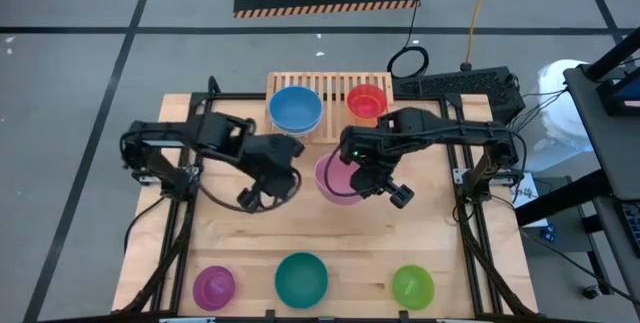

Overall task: Place and stack bowls onto a shelf
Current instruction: Stack the pink bowl on top of the blue bowl on the shelf

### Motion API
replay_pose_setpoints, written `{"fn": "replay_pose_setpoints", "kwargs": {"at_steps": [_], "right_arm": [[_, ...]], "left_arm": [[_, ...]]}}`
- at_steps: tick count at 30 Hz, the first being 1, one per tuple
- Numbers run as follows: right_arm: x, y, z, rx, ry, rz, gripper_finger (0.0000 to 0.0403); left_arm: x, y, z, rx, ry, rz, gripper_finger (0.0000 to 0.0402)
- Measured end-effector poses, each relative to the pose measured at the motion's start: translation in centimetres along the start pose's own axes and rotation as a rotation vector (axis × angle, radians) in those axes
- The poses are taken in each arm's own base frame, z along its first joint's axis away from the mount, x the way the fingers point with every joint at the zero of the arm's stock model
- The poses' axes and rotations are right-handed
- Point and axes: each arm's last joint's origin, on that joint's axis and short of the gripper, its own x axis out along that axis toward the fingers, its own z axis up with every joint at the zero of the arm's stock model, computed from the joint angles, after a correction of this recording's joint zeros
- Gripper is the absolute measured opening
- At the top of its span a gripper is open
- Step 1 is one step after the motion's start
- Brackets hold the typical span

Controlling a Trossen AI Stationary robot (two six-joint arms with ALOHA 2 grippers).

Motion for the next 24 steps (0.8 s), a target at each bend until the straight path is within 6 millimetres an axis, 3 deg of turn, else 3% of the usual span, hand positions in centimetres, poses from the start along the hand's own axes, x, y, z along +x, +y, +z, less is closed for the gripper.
{"fn": "replay_pose_setpoints", "kwargs": {"at_steps": [4,11,24], "right_arm": [[0.1,0.3,0.1,-0.013,0.008,0.011,0.0],[0.4,1.0,0.5,-0.051,0.014,0.03,0.0],[1.4,3.3,1.8,-0.238,0.008,0.097,0.0]], "left_arm": [[1.8,0.7,0.3,0.024,-0.01,-0.069,0.0056],[1.5,2.1,0.8,0.022,-0.13,0.003,0.0056],[2.4,2.1,1.3,0.119,-0.175,-0.067,0.0056]]}}
